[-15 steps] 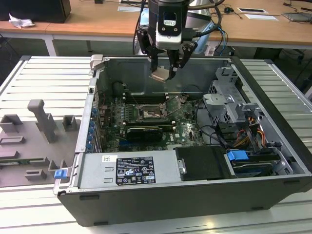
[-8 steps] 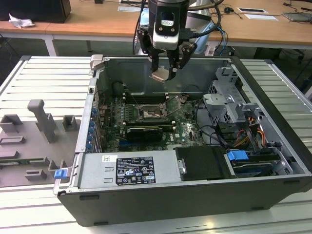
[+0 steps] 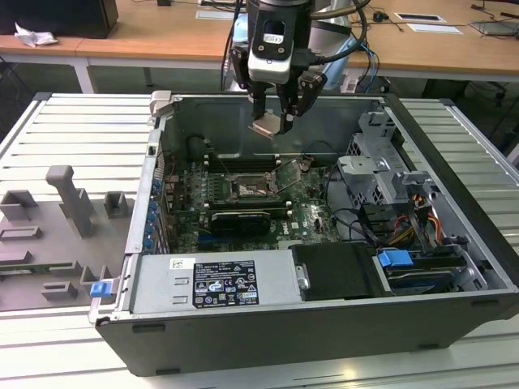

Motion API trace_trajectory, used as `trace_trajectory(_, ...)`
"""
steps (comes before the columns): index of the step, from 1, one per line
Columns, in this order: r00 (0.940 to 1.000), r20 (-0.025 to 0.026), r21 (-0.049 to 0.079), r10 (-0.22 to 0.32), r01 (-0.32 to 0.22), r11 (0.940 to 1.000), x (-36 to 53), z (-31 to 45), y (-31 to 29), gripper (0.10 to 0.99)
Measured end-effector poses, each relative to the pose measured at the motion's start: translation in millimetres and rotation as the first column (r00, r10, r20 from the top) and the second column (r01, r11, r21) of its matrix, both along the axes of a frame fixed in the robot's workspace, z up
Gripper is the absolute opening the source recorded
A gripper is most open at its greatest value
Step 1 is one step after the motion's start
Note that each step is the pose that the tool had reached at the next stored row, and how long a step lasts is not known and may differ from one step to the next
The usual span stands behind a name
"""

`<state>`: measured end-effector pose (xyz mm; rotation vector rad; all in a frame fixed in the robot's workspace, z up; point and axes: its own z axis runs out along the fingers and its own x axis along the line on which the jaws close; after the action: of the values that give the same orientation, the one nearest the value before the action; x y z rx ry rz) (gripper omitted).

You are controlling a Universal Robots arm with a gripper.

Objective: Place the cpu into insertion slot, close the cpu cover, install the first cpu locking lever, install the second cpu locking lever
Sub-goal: 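Place the cpu into insertion slot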

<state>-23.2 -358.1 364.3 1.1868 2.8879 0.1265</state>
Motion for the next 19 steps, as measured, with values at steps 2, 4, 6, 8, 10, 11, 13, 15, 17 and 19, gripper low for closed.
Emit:
trace_trajectory(2,0.9999,0.0000,0.000,-0.014,0.014,0.9999,0.0,-0.2,0.0,0.529)
trace_trajectory(4,0.9997,0.0000,0.000,-0.026,0.026,0.9997,0.0,-0.3,0.0,0.529)
trace_trajectory(6,0.9993,0.0000,0.000,-0.038,0.038,0.9993,0.0,-0.5,0.0,0.529)
trace_trajectory(8,0.9986,0.0000,0.000,-0.054,0.054,0.9986,0.0,-0.7,0.0,0.529)
trace_trajectory(10,0.9975,0.0000,0.000,-0.071,0.071,0.9975,0.0,-0.9,0.0,0.529)
trace_trajectory(11,0.9971,0.0000,0.000,-0.076,0.076,0.9971,0.0,-0.9,0.0,0.529)
trace_trajectory(13,0.9960,0.0001,0.000,-0.089,0.089,0.9960,0.0,-1.1,0.0,0.529)
trace_trajectory(15,0.9948,0.0000,0.000,-0.102,0.102,0.9948,0.0,-1.2,0.0,0.529)
trace_trajectory(17,0.9935,0.0000,0.000,-0.113,0.113,0.9935,0.0,-1.3,0.0,0.529)
trace_trajectory(19,0.9916,0.0000,0.000,-0.130,0.130,0.9916,0.0,-1.6,0.0,0.529)
